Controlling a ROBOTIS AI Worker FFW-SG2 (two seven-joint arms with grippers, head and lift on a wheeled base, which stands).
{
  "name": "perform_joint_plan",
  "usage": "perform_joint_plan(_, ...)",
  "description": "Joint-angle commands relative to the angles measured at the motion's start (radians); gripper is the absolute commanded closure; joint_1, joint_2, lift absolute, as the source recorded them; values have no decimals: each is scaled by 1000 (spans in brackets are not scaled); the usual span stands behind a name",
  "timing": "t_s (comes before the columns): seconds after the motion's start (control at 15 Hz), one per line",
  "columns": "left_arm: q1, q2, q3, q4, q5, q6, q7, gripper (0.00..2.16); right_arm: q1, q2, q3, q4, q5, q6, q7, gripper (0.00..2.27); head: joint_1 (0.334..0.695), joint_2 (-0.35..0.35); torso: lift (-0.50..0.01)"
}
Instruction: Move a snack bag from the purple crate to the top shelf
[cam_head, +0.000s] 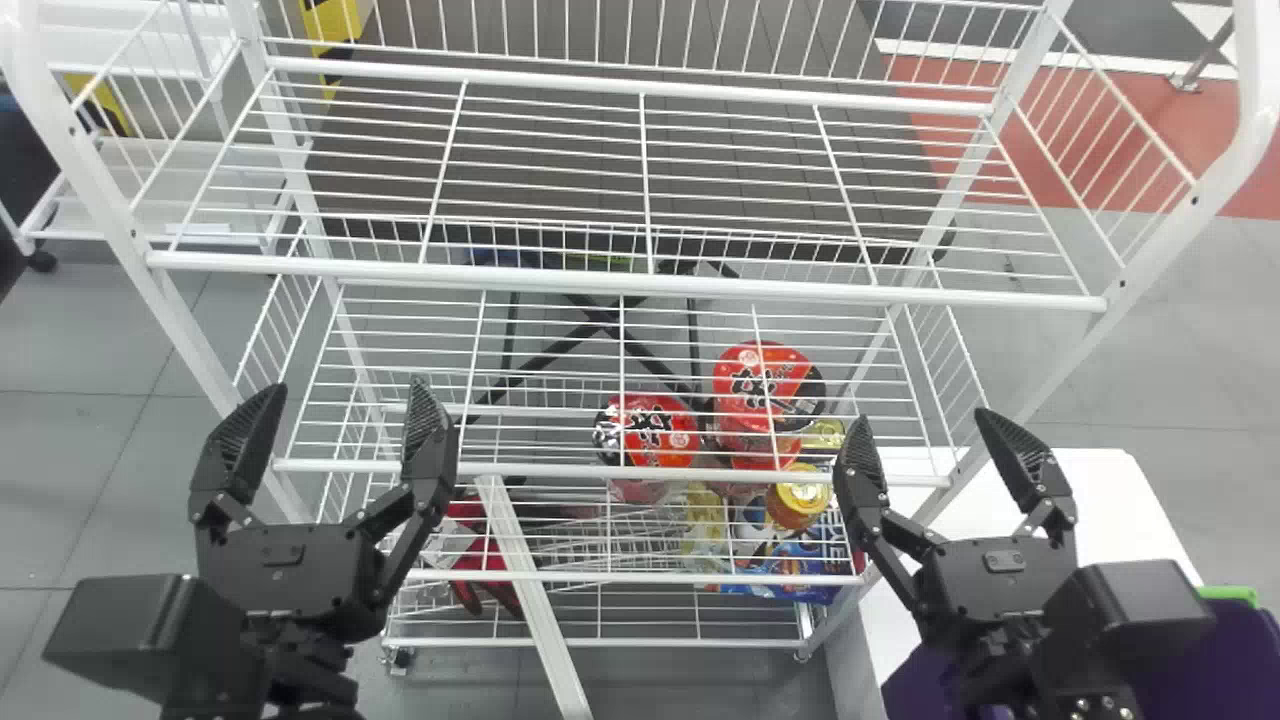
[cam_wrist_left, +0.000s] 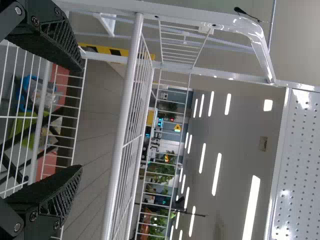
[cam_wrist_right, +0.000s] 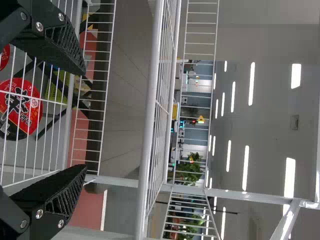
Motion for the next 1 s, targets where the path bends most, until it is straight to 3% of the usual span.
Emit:
perform_joint_plan(0.0, 0, 0, -3, 2, 0, 0, -2, 137, 0, 0, -1, 2, -1, 5, 0, 167, 695, -102, -215)
perform_joint_plan(0.93, 1, -5, -10, 12, -9, -3, -4, 137, 2, 3, -3, 0, -4, 30, 0, 161, 695, -119, -271)
